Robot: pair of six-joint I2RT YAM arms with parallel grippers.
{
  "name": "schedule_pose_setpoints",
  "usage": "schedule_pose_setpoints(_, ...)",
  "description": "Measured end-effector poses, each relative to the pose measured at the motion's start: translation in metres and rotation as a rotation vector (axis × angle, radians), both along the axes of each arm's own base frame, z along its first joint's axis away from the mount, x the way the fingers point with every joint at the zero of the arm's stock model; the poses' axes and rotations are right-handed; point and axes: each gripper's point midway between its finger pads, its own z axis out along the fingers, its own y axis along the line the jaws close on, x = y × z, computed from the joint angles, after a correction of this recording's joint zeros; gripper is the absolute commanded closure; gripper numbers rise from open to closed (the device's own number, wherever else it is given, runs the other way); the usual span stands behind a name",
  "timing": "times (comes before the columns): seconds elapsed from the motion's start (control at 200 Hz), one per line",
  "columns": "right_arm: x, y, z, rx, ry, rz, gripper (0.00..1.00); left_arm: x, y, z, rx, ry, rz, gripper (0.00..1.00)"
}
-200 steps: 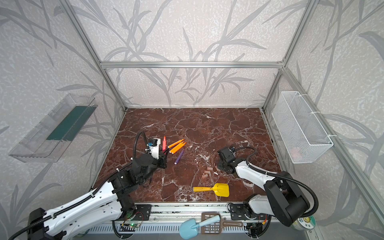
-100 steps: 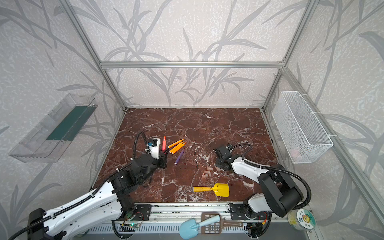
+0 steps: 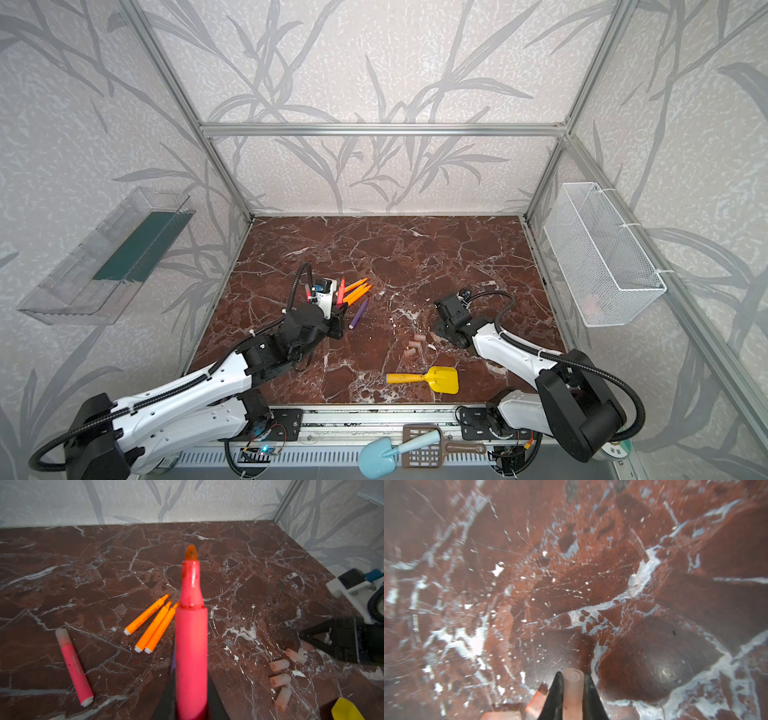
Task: Insert the pens into the pen caps
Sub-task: 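Lower the right gripper onto a pink cap and grasp it while left holds, then carry the cap in the right gripper above the marker tip in the left gripper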
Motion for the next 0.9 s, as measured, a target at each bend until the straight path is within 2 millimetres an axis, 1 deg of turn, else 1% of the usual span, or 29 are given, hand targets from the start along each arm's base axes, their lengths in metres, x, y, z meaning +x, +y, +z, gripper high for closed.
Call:
schedule_pose_setpoints(0.085, 0.003, 0.002, 0.014, 0.031, -0.046, 0.001, 0.91, -0.003, -0.012, -0.015, 0.009, 0.053, -0.052, 1.0)
schedule_pose_setpoints(0.195, 0.006, 0.007, 0.033, 0.078, -0.104, 0.008, 0.9, -0.006, -0.026, -0.021, -0.012, 0.095, -0.105, 1.0)
schedule_pose_setpoints(0.325, 0.011, 0.017, 0.057, 0.165, -0.19, 0.034, 0.86, -0.01, -0.036, -0.02, -0.052, 0.112, -0.145, 1.0)
schedule_pose_setpoints(0.48, 0.017, 0.032, 0.08, 0.263, -0.271, 0.075, 0.86, -0.012, -0.04, -0.015, -0.095, 0.123, -0.164, 1.0)
schedule_pose_setpoints(0.74, 0.024, 0.054, 0.104, 0.382, -0.343, 0.128, 0.87, -0.011, -0.046, -0.005, -0.19, 0.147, -0.185, 1.0)
schedule_pose_setpoints(0.9, 0.025, 0.066, 0.116, 0.429, -0.378, 0.157, 0.87, -0.018, -0.062, -0.001, -0.257, 0.176, -0.266, 1.0)
